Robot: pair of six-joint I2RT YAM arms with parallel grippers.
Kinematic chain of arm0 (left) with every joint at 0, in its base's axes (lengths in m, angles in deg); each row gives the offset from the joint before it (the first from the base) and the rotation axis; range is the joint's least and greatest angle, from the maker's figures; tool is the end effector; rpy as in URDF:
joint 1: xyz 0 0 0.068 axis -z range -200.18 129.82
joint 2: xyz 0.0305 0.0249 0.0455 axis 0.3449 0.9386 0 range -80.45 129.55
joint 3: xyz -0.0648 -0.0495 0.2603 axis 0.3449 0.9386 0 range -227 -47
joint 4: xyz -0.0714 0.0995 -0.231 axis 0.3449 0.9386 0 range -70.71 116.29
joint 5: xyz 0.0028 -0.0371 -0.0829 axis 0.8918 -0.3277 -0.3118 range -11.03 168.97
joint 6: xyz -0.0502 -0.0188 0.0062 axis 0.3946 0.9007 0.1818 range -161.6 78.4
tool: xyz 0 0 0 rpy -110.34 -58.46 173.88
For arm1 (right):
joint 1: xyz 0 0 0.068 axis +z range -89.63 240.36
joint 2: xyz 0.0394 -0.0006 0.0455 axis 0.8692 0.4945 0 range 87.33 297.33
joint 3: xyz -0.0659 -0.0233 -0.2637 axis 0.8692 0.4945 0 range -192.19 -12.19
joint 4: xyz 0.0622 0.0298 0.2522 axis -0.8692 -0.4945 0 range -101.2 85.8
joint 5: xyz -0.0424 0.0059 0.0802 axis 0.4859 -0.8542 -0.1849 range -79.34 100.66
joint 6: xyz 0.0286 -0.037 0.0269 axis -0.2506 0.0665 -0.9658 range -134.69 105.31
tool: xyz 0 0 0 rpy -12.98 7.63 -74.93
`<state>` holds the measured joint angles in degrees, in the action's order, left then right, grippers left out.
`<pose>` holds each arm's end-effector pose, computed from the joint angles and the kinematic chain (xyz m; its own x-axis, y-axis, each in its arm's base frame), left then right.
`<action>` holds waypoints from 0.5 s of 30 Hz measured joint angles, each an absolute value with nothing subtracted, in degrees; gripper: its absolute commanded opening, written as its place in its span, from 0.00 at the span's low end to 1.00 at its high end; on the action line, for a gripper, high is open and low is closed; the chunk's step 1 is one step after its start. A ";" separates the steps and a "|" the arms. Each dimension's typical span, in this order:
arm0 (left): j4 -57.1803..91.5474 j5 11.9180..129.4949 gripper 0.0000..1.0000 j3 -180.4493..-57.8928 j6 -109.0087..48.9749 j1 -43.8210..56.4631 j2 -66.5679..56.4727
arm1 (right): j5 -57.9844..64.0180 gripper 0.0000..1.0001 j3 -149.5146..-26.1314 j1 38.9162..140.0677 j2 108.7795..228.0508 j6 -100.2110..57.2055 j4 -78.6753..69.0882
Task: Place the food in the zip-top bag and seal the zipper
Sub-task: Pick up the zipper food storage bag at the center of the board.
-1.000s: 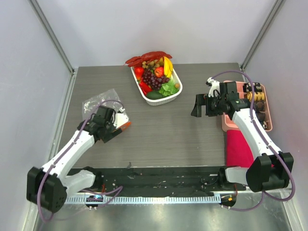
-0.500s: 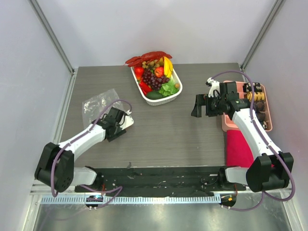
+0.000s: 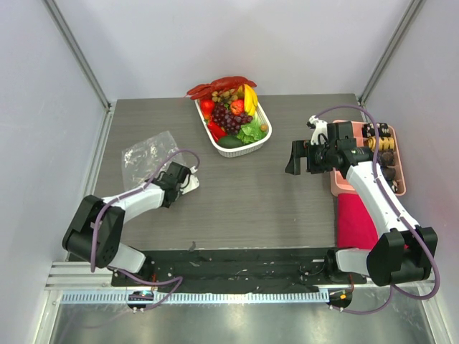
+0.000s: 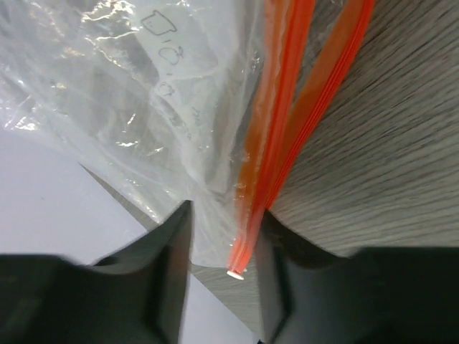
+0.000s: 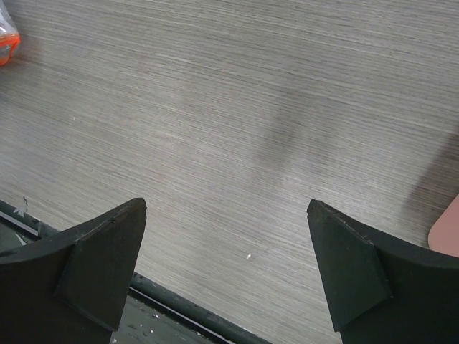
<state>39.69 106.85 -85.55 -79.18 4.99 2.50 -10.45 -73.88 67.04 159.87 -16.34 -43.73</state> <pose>0.2329 -0.0911 0.1515 -0.5296 0.8445 -0.0792 0.6547 0.4663 0.5949 0.2578 0.0431 0.2955 -0.7744 -0.0637 -0.6295 -0.3144 0.9021 0.2955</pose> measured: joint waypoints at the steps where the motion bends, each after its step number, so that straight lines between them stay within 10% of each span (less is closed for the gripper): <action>1: 39.69 106.87 0.29 -85.57 -78.98 4.99 2.83 | -10.42 1.00 -73.88 67.04 159.87 -16.38 -43.73; 7: 45.48 105.14 0.00 -91.34 -76.25 4.77 2.96 | -11.58 1.00 -74.38 65.97 160.37 -18.07 -44.84; 15: 60.52 98.08 0.00 -108.54 -68.40 4.03 0.36 | -15.63 1.00 -80.26 59.94 163.74 -18.13 -49.47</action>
<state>60.52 98.08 -108.54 -68.40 4.03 0.36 -15.63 -80.26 59.94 163.74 -18.13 -49.47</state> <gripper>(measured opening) 0.009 0.996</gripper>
